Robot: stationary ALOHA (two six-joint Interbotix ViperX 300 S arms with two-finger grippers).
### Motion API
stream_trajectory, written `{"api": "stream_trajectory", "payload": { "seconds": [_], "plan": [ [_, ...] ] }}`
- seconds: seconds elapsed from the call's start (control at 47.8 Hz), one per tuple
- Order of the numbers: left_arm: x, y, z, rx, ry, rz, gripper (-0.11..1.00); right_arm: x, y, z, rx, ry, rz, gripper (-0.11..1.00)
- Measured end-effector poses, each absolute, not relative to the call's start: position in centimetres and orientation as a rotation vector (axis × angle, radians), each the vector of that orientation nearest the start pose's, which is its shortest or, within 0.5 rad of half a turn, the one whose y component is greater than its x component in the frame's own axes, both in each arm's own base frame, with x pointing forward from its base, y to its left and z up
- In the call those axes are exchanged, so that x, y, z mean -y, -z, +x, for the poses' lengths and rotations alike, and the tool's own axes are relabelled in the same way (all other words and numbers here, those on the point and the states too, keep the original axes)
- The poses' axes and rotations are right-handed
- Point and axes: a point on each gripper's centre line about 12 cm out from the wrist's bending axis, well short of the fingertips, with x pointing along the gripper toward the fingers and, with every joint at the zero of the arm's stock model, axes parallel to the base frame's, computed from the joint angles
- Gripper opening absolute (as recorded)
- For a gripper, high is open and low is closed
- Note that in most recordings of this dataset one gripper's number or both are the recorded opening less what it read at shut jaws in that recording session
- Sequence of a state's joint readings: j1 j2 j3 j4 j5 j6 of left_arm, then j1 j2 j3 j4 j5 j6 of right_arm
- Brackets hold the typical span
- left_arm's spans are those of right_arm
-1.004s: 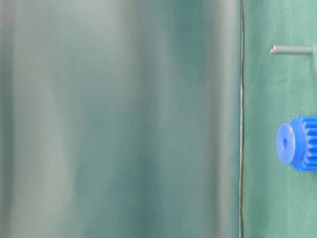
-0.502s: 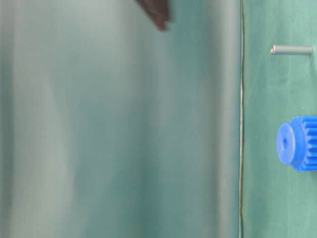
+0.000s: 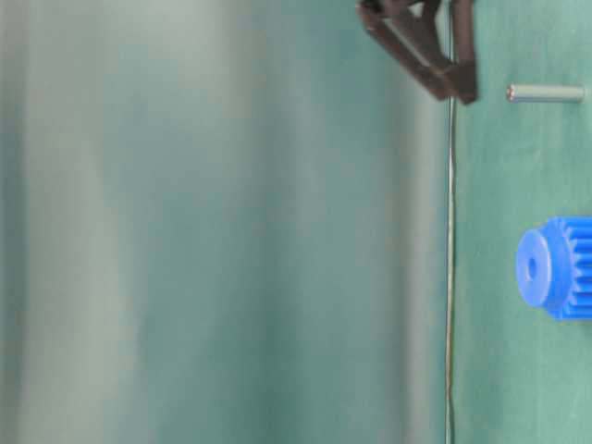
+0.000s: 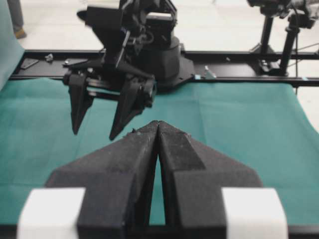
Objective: Insert the shaft placed at a random location into the center hole of the small gear at another random location.
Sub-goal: 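Move the right gripper left toward the silver shaft, then close the right gripper on the silver shaft and lift it upright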
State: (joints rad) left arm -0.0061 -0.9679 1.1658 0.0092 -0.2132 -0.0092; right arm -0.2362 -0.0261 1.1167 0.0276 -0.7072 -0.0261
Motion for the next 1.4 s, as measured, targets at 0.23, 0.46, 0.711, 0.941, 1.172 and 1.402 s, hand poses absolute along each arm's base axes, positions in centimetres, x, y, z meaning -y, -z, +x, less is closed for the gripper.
{"api": "stream_trajectory", "payload": {
  "seconds": [0.23, 0.46, 0.711, 0.941, 1.172, 1.402],
  "plan": [
    [0.1, -28.8, 19.9, 0.011, 0.008, 0.0, 0.0, 7.4, -10.0, 29.5, -0.421, 0.257, 0.046, 0.86],
    [0.1, -28.8, 19.9, 0.005, 0.006, 0.0, 0.0, 7.5, -9.8, 29.9, -0.422, 0.259, 0.047, 0.76],
    [0.1, -28.7, 19.9, -0.002, 0.005, 0.001, 0.0, 7.5, -9.1, 29.9, -0.451, 0.259, 0.051, 0.54],
    [0.1, -28.7, 19.9, -0.003, 0.005, 0.001, 0.0, 7.5, -8.9, 30.0, -0.46, 0.257, 0.051, 0.14],
    [0.1, -28.7, 19.9, -0.003, 0.005, 0.001, 0.0, 7.4, -8.9, 30.1, -0.462, 0.252, 0.052, 0.14],
    [0.1, -28.7, 19.9, -0.003, 0.005, -0.002, 0.0, 6.8, -9.9, 30.7, -0.472, 0.229, 0.052, 0.14]
  ]
}}
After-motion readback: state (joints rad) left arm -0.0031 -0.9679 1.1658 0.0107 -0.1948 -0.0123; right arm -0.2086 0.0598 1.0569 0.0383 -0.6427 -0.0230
